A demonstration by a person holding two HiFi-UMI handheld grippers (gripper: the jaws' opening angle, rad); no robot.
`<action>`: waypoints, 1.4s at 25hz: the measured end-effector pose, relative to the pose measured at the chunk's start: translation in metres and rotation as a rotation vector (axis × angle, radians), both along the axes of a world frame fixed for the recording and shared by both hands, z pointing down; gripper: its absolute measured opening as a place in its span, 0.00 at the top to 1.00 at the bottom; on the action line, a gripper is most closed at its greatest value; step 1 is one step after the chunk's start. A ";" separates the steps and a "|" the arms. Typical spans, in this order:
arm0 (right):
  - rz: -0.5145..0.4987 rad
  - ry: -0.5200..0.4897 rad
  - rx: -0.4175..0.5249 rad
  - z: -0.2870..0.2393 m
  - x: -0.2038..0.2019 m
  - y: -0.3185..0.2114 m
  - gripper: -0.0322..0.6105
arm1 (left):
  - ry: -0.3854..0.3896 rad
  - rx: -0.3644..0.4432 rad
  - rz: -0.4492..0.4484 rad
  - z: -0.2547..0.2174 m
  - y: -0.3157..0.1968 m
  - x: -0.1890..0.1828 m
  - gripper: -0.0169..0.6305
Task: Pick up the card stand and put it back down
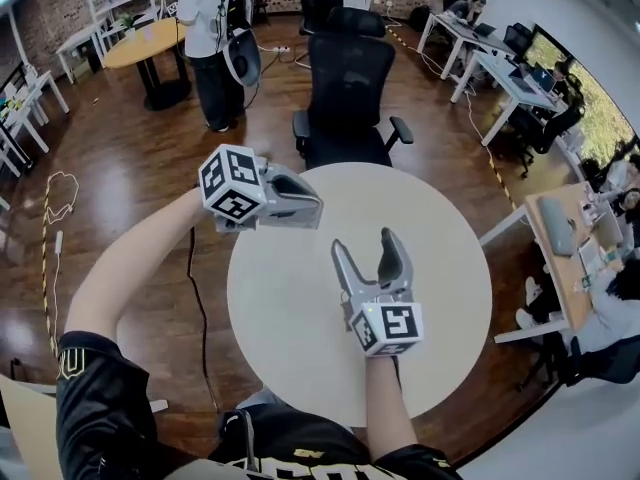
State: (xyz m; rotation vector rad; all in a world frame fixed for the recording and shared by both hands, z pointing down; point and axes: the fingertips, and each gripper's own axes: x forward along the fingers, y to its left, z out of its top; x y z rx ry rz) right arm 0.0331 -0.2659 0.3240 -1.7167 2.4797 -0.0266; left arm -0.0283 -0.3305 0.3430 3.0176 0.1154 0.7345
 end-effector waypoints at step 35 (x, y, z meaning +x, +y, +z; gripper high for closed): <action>0.191 -0.033 -0.034 0.001 0.054 0.041 0.35 | 0.352 0.263 -0.936 0.010 0.035 -0.061 0.95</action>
